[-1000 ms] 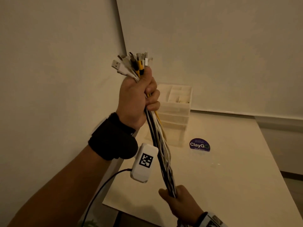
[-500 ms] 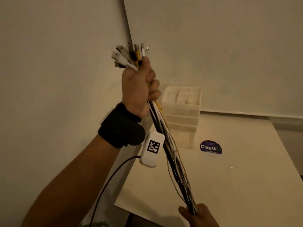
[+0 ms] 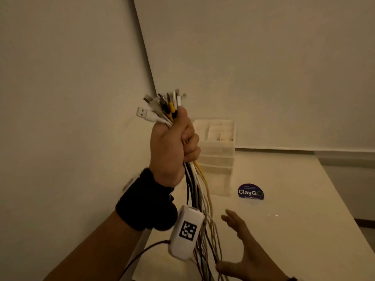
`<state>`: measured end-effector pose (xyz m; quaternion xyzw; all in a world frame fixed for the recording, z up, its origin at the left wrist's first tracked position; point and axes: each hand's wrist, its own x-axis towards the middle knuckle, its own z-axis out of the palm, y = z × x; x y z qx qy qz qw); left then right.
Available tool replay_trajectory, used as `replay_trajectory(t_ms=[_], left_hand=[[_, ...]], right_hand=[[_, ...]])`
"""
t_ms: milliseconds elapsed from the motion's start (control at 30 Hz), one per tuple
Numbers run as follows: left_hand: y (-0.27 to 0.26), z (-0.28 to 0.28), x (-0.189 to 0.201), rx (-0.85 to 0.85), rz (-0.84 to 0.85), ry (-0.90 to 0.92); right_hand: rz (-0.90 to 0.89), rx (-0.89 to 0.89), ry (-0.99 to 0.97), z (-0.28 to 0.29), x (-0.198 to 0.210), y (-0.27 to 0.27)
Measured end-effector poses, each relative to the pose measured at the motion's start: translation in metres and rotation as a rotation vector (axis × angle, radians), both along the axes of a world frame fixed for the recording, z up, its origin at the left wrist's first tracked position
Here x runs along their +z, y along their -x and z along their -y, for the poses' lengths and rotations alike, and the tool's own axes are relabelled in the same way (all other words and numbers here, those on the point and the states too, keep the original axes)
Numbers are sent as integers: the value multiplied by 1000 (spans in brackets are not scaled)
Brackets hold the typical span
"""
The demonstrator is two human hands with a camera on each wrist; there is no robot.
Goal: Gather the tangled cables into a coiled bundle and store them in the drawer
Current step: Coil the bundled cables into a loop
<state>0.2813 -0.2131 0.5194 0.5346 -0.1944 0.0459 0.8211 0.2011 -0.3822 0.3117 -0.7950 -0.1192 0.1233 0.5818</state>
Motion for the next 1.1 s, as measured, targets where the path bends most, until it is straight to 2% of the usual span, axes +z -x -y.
replay_trajectory(t_ms=[67, 133, 233, 333, 433, 633, 767, 833, 933, 1100], left_hand=[[5, 11, -5, -45, 2, -19], [8, 18, -8, -68, 17, -56], [12, 17, -10, -91, 22, -114], [12, 8, -4, -78, 11, -48], [4, -3, 10, -14, 6, 19], [-6, -29, 30, 127, 30, 100], [-9, -48, 34, 135, 16, 144], [-10, -58, 36, 137, 21, 145], [-11, -77, 32, 157, -11, 128], [-12, -101, 22, 179, -46, 108]], right_hand=[[106, 40, -116, -27, 40, -10], [148, 52, -204, -52, 61, -22], [176, -104, -318, -71, 66, -30], [129, -164, -358, -76, 52, -24], [24, -98, -328, -80, 34, -20], [-179, -75, -168, -82, -6, -23], [-271, -17, -55, -84, -27, -18], [-311, -57, -53, -78, -34, -16], [-338, -154, -54, -66, -39, -16], [-289, -113, 42, -65, -43, -17]])
